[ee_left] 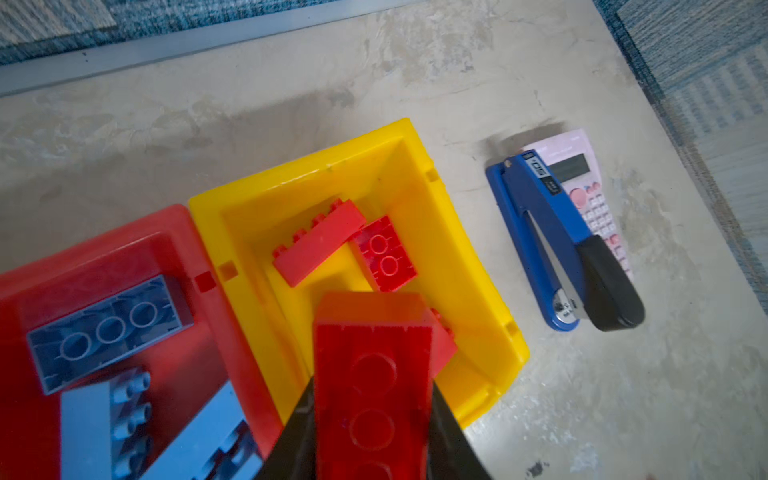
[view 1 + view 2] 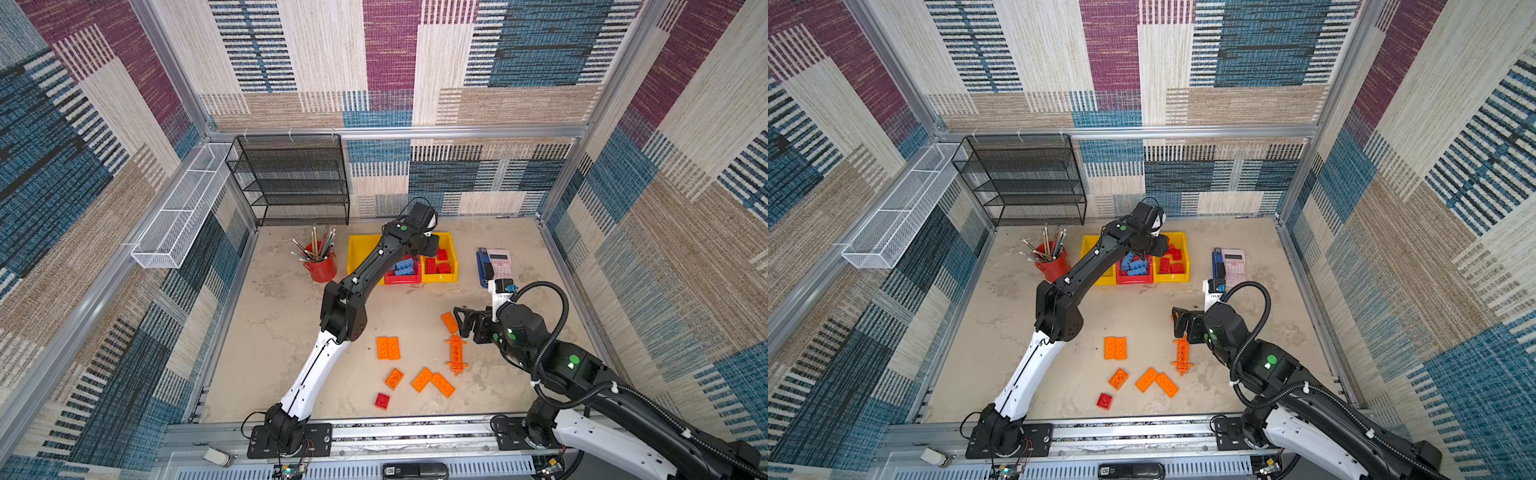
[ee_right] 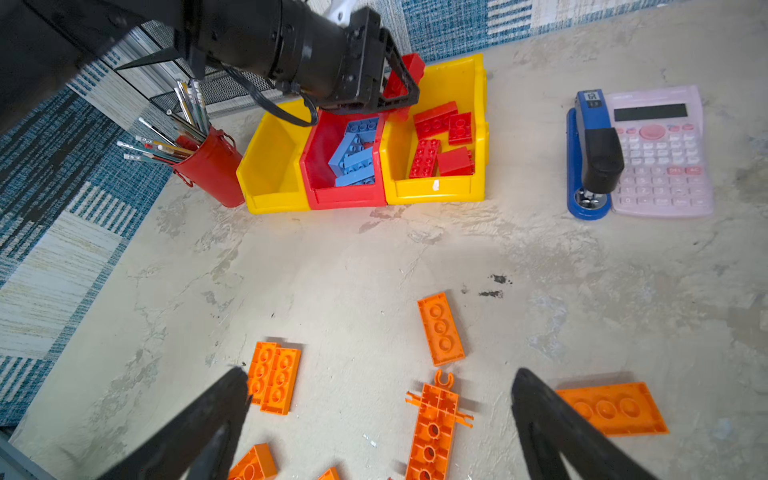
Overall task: Sort the legos into containers by color
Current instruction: 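Carry the red 2x4 brick into the yellow bin and open the left gripper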
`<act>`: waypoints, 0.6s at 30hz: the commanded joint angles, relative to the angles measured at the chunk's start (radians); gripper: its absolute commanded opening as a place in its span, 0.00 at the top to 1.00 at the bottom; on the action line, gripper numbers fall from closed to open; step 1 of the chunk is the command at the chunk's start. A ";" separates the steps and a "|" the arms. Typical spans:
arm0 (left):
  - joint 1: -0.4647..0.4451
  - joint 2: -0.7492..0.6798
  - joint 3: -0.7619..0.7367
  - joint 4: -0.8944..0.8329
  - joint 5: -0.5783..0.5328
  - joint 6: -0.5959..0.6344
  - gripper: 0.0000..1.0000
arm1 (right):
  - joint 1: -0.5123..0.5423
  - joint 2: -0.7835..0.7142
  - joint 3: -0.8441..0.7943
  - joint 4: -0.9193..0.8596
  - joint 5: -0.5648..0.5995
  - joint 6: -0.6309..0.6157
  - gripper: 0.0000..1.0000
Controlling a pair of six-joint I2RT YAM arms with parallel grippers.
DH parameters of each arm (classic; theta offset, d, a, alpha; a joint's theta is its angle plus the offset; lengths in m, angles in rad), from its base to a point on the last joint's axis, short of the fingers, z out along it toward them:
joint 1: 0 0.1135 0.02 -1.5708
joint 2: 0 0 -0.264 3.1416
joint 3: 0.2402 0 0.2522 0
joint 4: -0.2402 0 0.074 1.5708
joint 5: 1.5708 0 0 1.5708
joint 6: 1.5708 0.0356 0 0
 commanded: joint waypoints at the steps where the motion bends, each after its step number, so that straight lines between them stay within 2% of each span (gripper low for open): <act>1: 0.022 -0.025 -0.063 0.125 0.086 -0.059 0.74 | -0.002 0.017 0.018 0.005 0.035 -0.004 0.01; 3: 0.024 -0.012 -0.042 0.146 0.112 -0.065 0.71 | -0.002 0.032 0.028 0.005 0.035 -0.003 0.01; 4: 0.024 -0.001 -0.021 0.147 0.121 -0.065 0.65 | -0.003 0.037 0.031 0.005 0.035 -0.003 0.01; 7: 0.025 0.026 0.020 0.160 0.154 -0.071 0.38 | -0.004 0.060 0.047 0.005 0.034 -0.001 0.01; 9: 0.026 0.022 0.018 0.169 0.165 -0.077 0.28 | -0.004 0.071 0.059 0.003 0.034 -0.001 0.01; 14: 0.024 -0.068 -0.079 0.204 0.219 -0.093 0.24 | -0.004 0.085 0.084 0.004 0.024 -0.007 0.01; 18: 0.016 -0.278 -0.331 0.260 0.219 -0.101 0.24 | -0.004 0.097 0.089 0.013 -0.001 -0.021 0.01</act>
